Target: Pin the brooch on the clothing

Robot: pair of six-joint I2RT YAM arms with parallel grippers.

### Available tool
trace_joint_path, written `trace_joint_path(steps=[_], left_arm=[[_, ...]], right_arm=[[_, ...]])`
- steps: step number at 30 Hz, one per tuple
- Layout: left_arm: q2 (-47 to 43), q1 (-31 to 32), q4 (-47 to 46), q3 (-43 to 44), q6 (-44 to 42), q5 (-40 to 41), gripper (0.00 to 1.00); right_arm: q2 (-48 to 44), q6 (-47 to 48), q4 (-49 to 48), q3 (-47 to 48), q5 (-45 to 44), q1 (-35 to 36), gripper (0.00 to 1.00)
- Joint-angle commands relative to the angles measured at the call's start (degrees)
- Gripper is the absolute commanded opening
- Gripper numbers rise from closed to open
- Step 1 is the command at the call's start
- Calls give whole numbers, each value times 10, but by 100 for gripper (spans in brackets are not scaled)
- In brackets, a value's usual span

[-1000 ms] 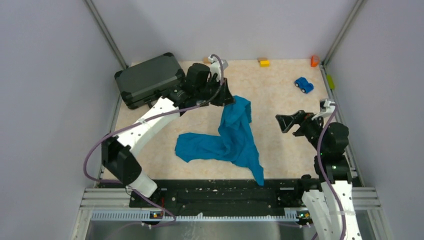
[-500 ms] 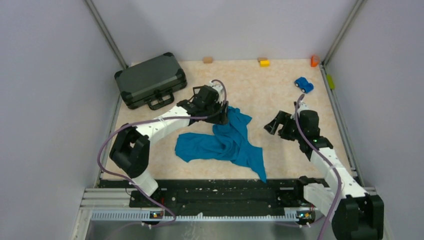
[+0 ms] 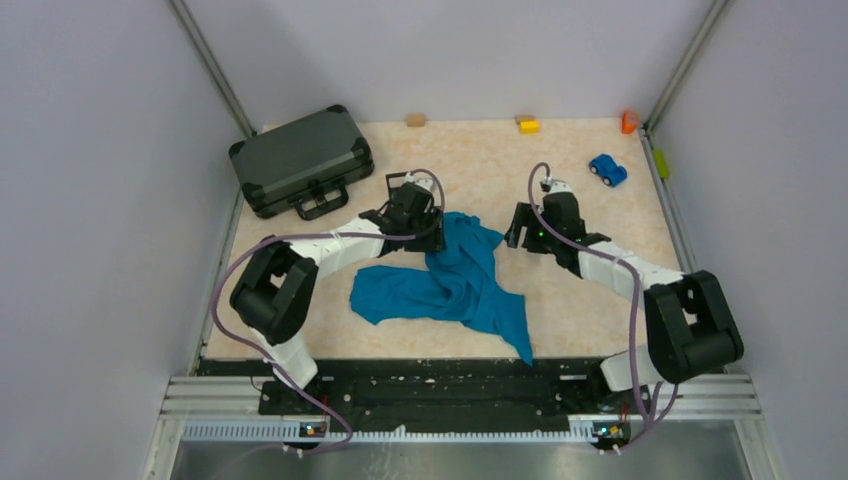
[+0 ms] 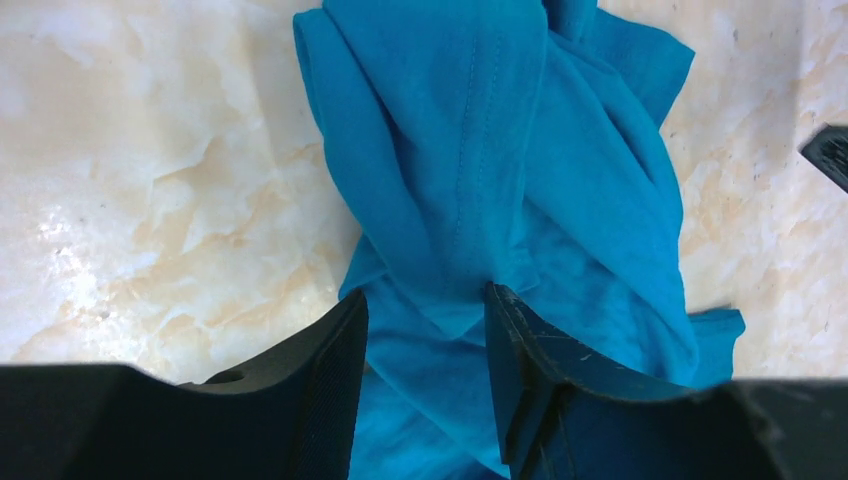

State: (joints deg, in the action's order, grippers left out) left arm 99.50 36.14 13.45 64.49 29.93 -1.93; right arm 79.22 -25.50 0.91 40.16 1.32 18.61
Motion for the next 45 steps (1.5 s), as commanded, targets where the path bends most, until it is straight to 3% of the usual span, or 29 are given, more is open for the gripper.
trace_joint_path(steps=[1, 8, 16, 21, 25, 29, 30, 33, 39, 45], left_arm=[[20, 0, -52, -1, 13, 2, 50], [32, -1, -86, -11, 29, -23, 46], [36, -5, -109, -19, 32, -56, 44], [45, -6, -111, -19, 34, -63, 36], [29, -5, -110, -24, 13, -59, 15], [-8, -4, -78, -25, -28, -25, 5], [-19, -4, -65, -25, -39, -11, 0], [-63, -4, -13, -21, -70, 54, 0], [-178, -2, 96, 3, -133, 177, 0], [-266, 9, 130, 60, -249, 222, 0]], right_arm=[[80, 28, -40, 67, -82, 29, 72], [194, 39, -34, 149, -97, 63, 67], [229, 33, -43, 159, -93, 80, 66], [244, 33, -47, 162, -76, 85, 60], [238, 31, -55, 154, -57, 87, 43], [235, 37, -74, 149, -37, 88, 3], [234, 40, -70, 152, -45, 88, 0], [210, 56, -48, 156, -82, 87, 0], [63, 112, 2, 158, -191, 88, 0], [-103, 208, -22, 168, -315, 88, 0]])
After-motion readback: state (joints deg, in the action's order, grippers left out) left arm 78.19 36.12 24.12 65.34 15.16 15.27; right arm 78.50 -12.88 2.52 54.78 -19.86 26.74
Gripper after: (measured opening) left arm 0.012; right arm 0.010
